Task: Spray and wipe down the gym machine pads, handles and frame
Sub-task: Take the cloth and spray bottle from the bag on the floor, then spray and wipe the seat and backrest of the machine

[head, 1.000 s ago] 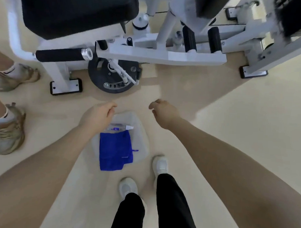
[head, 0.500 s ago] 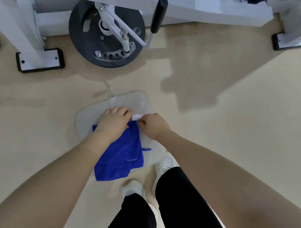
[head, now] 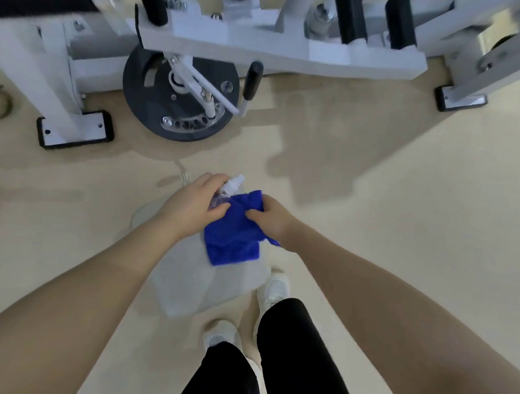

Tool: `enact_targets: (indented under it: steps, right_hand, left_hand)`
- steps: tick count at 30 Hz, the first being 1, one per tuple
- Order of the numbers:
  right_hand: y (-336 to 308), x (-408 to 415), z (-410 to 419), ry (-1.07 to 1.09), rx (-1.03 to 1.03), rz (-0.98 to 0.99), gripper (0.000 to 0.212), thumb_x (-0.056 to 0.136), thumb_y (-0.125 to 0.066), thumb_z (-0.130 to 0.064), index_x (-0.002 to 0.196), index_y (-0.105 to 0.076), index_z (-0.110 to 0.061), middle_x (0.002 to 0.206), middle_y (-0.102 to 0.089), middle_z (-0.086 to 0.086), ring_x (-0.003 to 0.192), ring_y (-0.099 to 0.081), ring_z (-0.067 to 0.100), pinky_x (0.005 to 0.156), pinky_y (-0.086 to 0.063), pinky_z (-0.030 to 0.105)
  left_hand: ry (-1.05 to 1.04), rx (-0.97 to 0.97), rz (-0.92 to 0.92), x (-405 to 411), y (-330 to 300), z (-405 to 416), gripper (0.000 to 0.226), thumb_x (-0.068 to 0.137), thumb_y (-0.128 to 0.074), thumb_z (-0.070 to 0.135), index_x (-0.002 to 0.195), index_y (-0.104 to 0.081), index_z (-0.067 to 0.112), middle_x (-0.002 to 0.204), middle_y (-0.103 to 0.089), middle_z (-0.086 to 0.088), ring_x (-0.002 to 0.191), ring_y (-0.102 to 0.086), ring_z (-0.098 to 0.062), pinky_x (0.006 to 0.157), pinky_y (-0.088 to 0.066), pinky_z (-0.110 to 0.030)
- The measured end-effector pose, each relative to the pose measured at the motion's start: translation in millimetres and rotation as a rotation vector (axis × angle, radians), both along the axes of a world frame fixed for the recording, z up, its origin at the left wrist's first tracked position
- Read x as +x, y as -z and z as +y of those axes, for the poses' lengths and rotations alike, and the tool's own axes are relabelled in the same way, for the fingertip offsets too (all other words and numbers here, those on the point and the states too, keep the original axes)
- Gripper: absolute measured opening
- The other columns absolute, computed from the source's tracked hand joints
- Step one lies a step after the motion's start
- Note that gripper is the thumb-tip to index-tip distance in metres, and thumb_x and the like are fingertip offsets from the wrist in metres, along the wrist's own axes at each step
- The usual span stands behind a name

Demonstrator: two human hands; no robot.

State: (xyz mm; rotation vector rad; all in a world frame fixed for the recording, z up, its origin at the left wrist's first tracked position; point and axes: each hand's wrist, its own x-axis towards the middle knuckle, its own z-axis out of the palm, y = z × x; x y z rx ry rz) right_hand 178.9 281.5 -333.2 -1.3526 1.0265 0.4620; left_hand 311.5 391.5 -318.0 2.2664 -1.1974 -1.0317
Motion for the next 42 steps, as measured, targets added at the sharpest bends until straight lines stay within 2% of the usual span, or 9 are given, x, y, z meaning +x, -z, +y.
enact_targets:
  steps: [3, 7, 13, 16, 19, 21, 26, 32, 42]
  right_hand:
    - [-55.2, -18.2, -42.3, 0.093, -0.081, 0.015, 0.012, 0.092, -0.039, -0.004, 0.095, -0.043, -0.015, 0.081, -0.045, -0.003, 0.063, -0.039, 0.009, 0.049, -0.031, 0.017]
    - [-137.6, -27.3, -86.1, 0.229, -0.089, -0.02, 0.013, 0.095, -0.035, -0.004, 0.101, -0.041, -0.014, 0.086, -0.048, -0.002, 0.062, -0.041, 0.008, 0.037, -0.034, 0.01]
    - [-251.2, -12.7, -139.2, 0.171, -0.255, -0.084, 0.02, 0.088, -0.061, -0.025, 0.099, -0.046, -0.016, 0.093, -0.057, 0.001, 0.084, -0.057, 0.019, 0.073, -0.051, 0.034]
    - [-292.9, -5.8, -157.9, 0.029, -0.398, -0.065, 0.014, 0.09, -0.056, -0.03, 0.088, -0.047, -0.02, 0.084, -0.057, -0.001, 0.08, -0.056, 0.019, 0.07, -0.047, 0.03]
    - [-326.1, 8.8, -171.2, -0.059, -0.46, -0.041, 0.018, 0.09, -0.055, -0.033, 0.092, -0.048, -0.016, 0.084, -0.057, 0.001, 0.079, -0.055, 0.019, 0.067, -0.042, 0.029]
    - [-340.7, 22.1, -176.7, -0.107, -0.506, -0.003, 0.023, 0.089, -0.054, -0.034, 0.096, -0.047, -0.013, 0.086, -0.057, 0.003, 0.08, -0.055, 0.021, 0.071, -0.043, 0.032]
    - [-361.8, 82.8, -178.7, -0.131, -0.579, 0.038, 0.02, 0.09, -0.054, -0.033, 0.095, -0.048, -0.014, 0.089, -0.056, 0.003, 0.082, -0.052, 0.021, 0.072, -0.038, 0.031]
    - [-375.6, 186.3, -169.0, -0.034, -0.611, 0.023, 0.016, 0.092, -0.051, -0.032, 0.097, -0.046, -0.017, 0.094, -0.055, 0.004, 0.083, -0.051, 0.02, 0.074, -0.037, 0.032]
    - [-384.8, 285.1, -175.9, 0.056, -0.479, -0.094, 0.041, 0.091, -0.055, -0.022, 0.128, -0.039, -0.016, 0.109, -0.052, -0.001, 0.098, -0.054, 0.021, 0.089, -0.047, 0.038]
  left_hand:
    - [-0.01, -0.055, 0.008, -0.4, -50.8, -29.1, 0.036, 0.087, -0.058, 0.018, 0.121, -0.049, 0.015, 0.101, -0.047, 0.0, 0.087, -0.053, -0.028, 0.076, -0.045, -0.038]
    - [0.042, -0.109, -0.011, -0.9, -129.4, -67.9, 0.039, 0.084, -0.061, 0.019, 0.121, -0.048, 0.017, 0.096, -0.041, 0.005, 0.08, -0.049, -0.023, 0.073, -0.044, -0.035]
    - [0.109, -0.143, -0.089, 3.9, -236.0, -118.1, 0.037, 0.088, -0.053, 0.024, 0.123, -0.043, 0.021, 0.092, -0.049, 0.007, 0.082, -0.054, -0.022, 0.068, -0.044, -0.033]
    - [0.2, -0.131, -0.14, 6.6, -276.9, -133.2, 0.041, 0.094, -0.047, 0.032, 0.133, -0.039, 0.024, 0.083, -0.048, 0.005, 0.078, -0.054, -0.023, 0.066, -0.041, -0.033]
    - [0.279, -0.16, -0.193, 18.8, -310.0, -143.3, 0.054, 0.099, -0.034, 0.035, 0.147, -0.008, 0.04, 0.095, -0.049, 0.001, 0.079, -0.054, -0.023, 0.07, -0.045, -0.038]
    - [0.323, -0.168, -0.251, 33.3, -321.2, -146.5, 0.053, 0.1, -0.027, 0.032, 0.145, -0.003, 0.043, 0.101, -0.048, -0.004, 0.08, -0.056, -0.027, 0.071, -0.048, -0.042]
    - [0.366, -0.143, -0.332, 96.6, -344.3, -154.0, 0.044, 0.1, -0.03, 0.026, 0.144, -0.025, 0.035, 0.114, -0.052, -0.001, 0.086, -0.059, -0.028, 0.069, -0.044, -0.035]
    - [0.364, -0.2, -0.409, 211.9, -362.8, -163.6, 0.043, 0.096, -0.037, 0.024, 0.139, -0.031, 0.029, 0.095, -0.059, -0.005, 0.078, -0.06, -0.032, 0.067, -0.047, -0.039]
    - [-0.031, -0.262, -0.486, 315.0, -358.9, -164.2, 0.036, 0.092, -0.046, 0.019, 0.127, -0.042, 0.021, 0.079, -0.06, -0.011, 0.066, -0.058, -0.037, 0.06, -0.049, -0.044]
